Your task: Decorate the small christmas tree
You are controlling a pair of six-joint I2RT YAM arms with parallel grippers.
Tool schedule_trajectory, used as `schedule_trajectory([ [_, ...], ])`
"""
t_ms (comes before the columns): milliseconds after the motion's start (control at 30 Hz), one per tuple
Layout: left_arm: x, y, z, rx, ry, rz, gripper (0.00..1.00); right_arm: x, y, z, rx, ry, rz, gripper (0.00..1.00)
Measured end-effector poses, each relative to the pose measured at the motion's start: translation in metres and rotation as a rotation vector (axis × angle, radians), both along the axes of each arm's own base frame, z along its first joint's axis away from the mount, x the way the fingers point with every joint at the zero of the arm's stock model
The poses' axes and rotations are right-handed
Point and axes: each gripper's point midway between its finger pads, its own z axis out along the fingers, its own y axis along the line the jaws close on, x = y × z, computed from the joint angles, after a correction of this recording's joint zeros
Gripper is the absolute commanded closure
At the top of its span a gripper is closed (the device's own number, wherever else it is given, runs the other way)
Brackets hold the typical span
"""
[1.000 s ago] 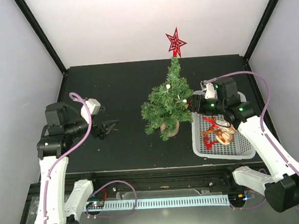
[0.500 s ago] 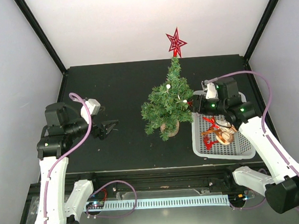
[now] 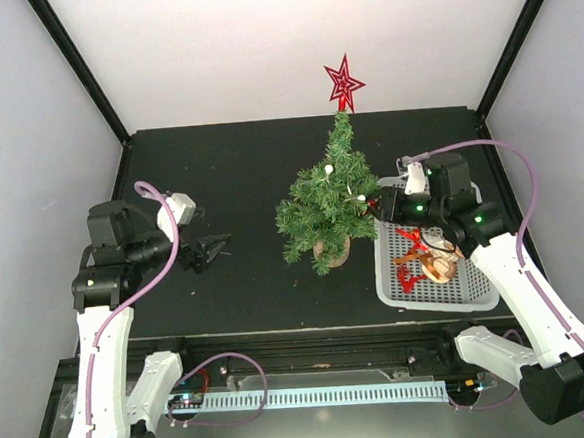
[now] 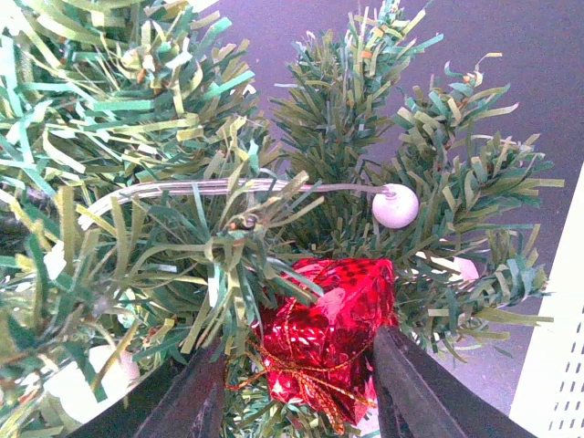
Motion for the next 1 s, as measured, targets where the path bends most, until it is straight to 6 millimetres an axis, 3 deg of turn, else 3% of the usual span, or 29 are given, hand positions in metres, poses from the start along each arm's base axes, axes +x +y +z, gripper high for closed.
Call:
schedule_trajectory([
  [500,0.000,0.000,0.000,0.000,0.000,0.000,0.01,0.004,0.002,-0.015,-0.009,0.026,0.003,0.69],
  [1000,0.001,0.000,-0.002,0.000,0.001,0.000,0.01,0.008,0.005,-0.028,-0.005,0.046,0.015,0.67],
])
